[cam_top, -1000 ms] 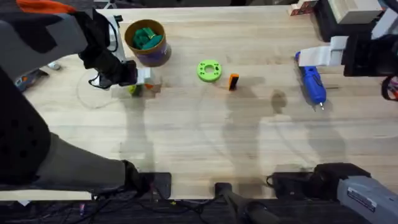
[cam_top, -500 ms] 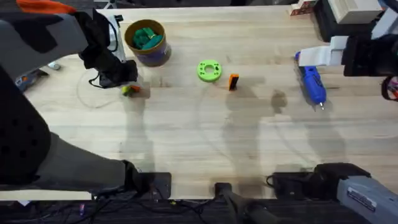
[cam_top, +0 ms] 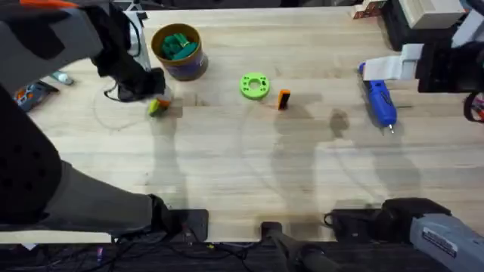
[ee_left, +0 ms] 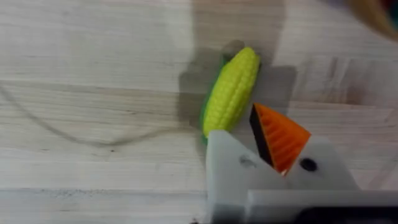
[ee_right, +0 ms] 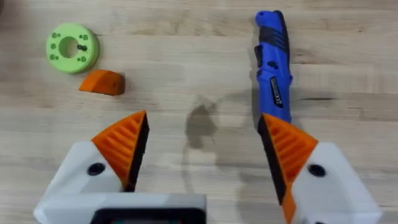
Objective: Pick up the gripper from the table and insert it into the empty holder that is missing its gripper. Then pick up a screw, insert it into the mounting hole, and use the screwdriver to tighten it. Finally, clean up the table by picking up the vegetable and placing it into the bucket.
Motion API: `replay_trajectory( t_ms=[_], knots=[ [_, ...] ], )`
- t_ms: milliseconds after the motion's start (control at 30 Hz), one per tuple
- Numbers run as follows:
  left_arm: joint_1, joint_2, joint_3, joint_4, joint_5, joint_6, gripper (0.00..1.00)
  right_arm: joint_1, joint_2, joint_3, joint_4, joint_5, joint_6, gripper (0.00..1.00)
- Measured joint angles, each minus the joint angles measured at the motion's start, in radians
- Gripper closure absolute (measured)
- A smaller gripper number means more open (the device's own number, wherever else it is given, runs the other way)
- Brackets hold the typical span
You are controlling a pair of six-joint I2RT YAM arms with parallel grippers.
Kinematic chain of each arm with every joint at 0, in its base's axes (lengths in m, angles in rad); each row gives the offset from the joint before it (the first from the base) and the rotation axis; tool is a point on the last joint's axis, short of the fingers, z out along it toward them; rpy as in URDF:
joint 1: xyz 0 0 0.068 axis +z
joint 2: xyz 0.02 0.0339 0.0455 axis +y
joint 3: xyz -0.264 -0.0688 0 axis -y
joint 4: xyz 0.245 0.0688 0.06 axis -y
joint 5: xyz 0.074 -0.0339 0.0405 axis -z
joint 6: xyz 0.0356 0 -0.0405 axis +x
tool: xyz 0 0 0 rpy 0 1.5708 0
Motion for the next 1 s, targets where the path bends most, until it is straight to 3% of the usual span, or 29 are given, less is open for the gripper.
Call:
replay_trajectory(
  t_ms=[200, 233, 400, 433, 700, 733, 833, 1000],
  knots=[
    [0.000, -0.060, 0.098, -0.077, 0.038, 0.019, 0.980, 0.000, 0.000, 0.000, 0.000, 0.000, 0.000, 0.008],
    [0.000, -0.080, 0.103, -0.084, 0.045, 0.026, 0.906, 0.000, 0.000, 0.000, 0.000, 0.000, 0.000, 0.008],
    [0.000, -0.190, 0.111, -0.104, 0.059, 0.031, 0.132, 0.000, 0.000, 0.000, 0.000, 0.000, 0.000, 0.008],
    [0.000, -0.209, 0.111, -0.104, 0.061, 0.031, 0.045, 0.000, 0.000, 0.000, 0.000, 0.000, 0.000, 0.008],
    [-0.010, -0.308, 0.111, -0.135, 0.067, 0.034, 0.013, 0.000, 0.000, 0.000, 0.000, 0.000, 0.000, 0.008],
    [-0.041, -0.379, 0.098, -0.122, 0.048, 0.023, 0.013, 0.000, 0.000, 0.000, 0.000, 0.000, 0.000, 0.008],
    [-0.074, -0.481, 0.052, -0.106, 0.034, 0.014, 0.013, 0.000, 0.000, 0.000, 0.000, 0.000, 0.000, 0.008],
    [-0.097, -0.655, -0.048, -0.081, 0.015, -0.020, 0.013, 0.000, 0.000, 0.000, -0.001, 0.000, 0.000, 0.008]
  ],
)
